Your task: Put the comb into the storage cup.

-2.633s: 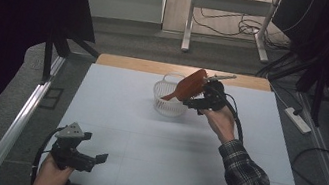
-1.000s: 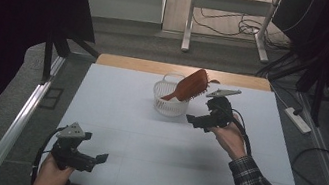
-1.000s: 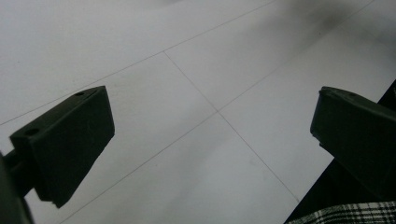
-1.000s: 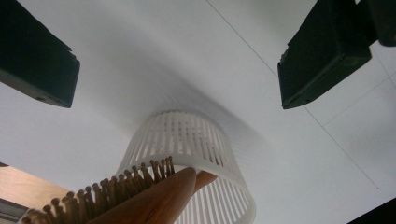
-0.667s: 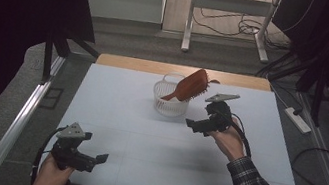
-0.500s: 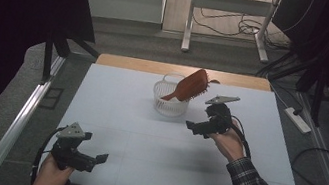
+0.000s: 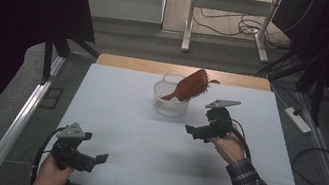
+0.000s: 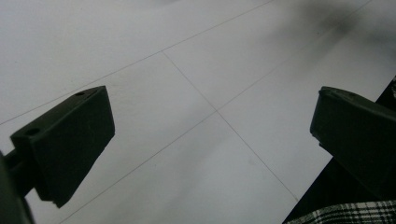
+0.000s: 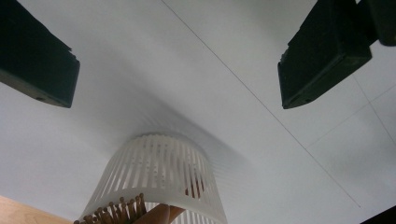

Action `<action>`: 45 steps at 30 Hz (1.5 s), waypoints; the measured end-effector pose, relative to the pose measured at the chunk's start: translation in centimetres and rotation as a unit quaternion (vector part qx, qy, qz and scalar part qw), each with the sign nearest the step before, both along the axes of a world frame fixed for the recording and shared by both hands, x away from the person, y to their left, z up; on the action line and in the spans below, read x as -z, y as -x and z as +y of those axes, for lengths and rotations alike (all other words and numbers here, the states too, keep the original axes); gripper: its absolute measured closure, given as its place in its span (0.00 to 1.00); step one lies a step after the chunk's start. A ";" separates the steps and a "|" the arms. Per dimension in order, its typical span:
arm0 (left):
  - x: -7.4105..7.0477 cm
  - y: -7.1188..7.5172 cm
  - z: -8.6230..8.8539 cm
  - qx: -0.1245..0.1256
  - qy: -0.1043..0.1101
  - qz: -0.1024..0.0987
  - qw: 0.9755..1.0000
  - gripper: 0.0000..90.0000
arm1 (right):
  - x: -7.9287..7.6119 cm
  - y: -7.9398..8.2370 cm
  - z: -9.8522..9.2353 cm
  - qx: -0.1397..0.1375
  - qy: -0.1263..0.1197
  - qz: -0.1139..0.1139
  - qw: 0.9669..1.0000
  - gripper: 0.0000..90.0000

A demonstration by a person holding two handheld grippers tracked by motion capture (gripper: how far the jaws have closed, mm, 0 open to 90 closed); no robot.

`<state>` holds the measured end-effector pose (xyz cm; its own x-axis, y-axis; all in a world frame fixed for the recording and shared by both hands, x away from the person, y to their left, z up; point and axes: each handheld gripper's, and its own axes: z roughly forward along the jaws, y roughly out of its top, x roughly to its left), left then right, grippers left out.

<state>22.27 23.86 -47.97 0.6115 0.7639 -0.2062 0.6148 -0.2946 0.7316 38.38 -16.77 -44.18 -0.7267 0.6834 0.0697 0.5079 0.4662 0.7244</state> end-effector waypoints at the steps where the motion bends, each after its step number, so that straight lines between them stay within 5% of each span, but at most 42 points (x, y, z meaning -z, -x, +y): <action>1: 0.0 0.0 0.0 0.000 0.000 0.000 1.000 0.00 | -0.1 0.1 0.0 0.000 0.000 0.000 1.000 0.00; 45: 0.0 0.0 0.0 0.001 0.000 0.001 1.000 0.00 | -0.5 3.3 -1.6 -0.022 -0.004 -0.013 1.000 0.00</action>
<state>22.25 23.90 -47.98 0.6126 0.7627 -0.2073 0.6153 -0.2955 0.7308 35.11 -18.40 -43.70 -0.7583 0.6496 0.0558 0.4670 0.4815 0.7417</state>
